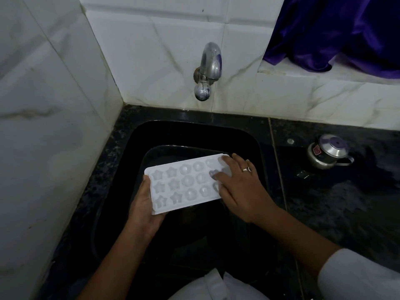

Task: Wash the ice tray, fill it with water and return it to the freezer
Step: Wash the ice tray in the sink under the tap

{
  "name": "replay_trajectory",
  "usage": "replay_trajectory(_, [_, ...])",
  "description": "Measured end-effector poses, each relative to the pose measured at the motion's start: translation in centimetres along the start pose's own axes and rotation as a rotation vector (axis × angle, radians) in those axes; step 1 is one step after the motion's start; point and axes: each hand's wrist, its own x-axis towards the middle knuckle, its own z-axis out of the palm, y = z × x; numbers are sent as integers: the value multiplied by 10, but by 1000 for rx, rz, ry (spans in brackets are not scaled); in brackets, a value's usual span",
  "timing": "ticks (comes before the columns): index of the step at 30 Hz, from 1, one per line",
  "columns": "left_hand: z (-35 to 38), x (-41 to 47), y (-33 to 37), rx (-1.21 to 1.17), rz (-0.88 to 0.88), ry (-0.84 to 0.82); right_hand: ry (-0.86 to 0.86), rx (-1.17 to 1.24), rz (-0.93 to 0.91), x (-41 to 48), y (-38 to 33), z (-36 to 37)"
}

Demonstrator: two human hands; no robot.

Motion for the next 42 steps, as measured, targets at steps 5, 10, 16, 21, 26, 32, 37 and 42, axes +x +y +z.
replay_trajectory(5, [2,2,-6,-17,-16,5,48,22,74,5,-5,-2])
replay_trajectory(10, [-9,6,-5,-7,-22,19,-15,112,1,-7,-6,5])
replay_trajectory(16, [-19,11,-5,-74,-26,9,85,187,115,-9,6,-4])
replay_trajectory(21, [-14,9,-9,-8,-25,-13,47,107,127,-7,10,-3])
replay_trajectory(26, [-11,9,-5,-13,-11,-23,16,43,95,-7,7,-4])
replay_trajectory(32, [-6,5,-4,-45,-15,-38,41,68,149,-1,11,-11])
replay_trajectory(37, [-10,7,-3,-1,-10,-9,35,104,120,-3,5,-7])
replay_trajectory(42, [-7,6,0,-30,-18,-40,27,114,114,-2,6,-4])
